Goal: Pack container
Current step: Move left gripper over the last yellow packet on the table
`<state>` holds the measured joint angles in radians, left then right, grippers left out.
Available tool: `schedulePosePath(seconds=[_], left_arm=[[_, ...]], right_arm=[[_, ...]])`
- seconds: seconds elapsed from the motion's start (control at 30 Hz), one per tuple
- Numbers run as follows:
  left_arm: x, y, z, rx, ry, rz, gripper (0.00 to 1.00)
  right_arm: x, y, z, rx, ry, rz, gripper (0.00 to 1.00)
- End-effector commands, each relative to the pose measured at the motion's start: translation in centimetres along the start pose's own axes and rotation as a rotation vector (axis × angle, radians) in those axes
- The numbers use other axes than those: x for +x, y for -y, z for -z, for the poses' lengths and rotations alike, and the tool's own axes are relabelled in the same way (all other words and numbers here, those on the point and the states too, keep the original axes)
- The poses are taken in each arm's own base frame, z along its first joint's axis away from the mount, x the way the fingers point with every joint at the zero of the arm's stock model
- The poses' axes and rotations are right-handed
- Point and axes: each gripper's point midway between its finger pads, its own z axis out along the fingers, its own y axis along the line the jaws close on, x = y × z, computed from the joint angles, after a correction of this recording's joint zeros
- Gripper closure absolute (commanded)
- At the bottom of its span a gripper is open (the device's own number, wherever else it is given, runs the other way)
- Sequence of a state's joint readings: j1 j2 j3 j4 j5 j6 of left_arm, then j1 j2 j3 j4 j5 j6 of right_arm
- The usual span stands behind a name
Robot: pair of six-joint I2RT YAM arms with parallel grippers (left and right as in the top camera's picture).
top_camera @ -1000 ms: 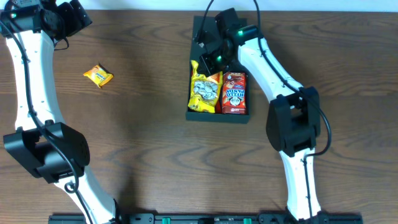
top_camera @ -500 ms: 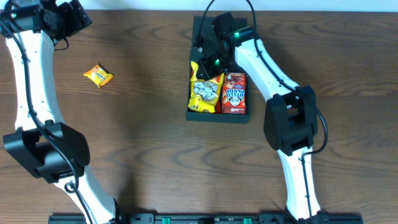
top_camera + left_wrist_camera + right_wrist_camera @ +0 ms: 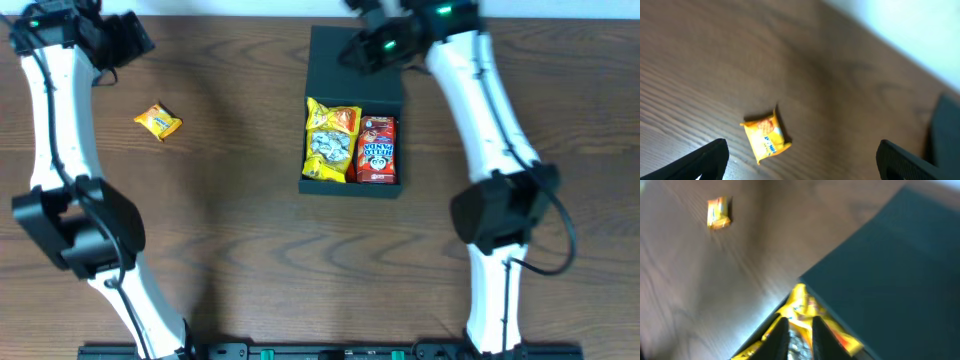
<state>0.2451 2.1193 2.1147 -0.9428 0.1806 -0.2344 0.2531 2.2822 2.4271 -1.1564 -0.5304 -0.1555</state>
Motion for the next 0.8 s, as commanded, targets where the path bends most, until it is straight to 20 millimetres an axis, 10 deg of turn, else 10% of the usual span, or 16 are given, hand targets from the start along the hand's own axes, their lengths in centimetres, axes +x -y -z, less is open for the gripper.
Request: schedulePosePath(seconds=[0.0,0.27,0.77], left_arm=[[2.7,-1.4,-4.0,-0.032,-0.125,-0.058,0.05],[7.4,-3.3,-9.2,-0.077,-0.317,-0.048,0.05],[10.3,-5.5,-12.8,-0.319,-0.338,0.298,0.05]], right_arm=[[-1.5,1.4,4.8,0.040,0.082,0.013,0.69],[0.1,5.1,7.2,0.084,0.066,-0.059,0.45],[0.1,5.7,7.6,0.094,0.075,-0.058,0.39]])
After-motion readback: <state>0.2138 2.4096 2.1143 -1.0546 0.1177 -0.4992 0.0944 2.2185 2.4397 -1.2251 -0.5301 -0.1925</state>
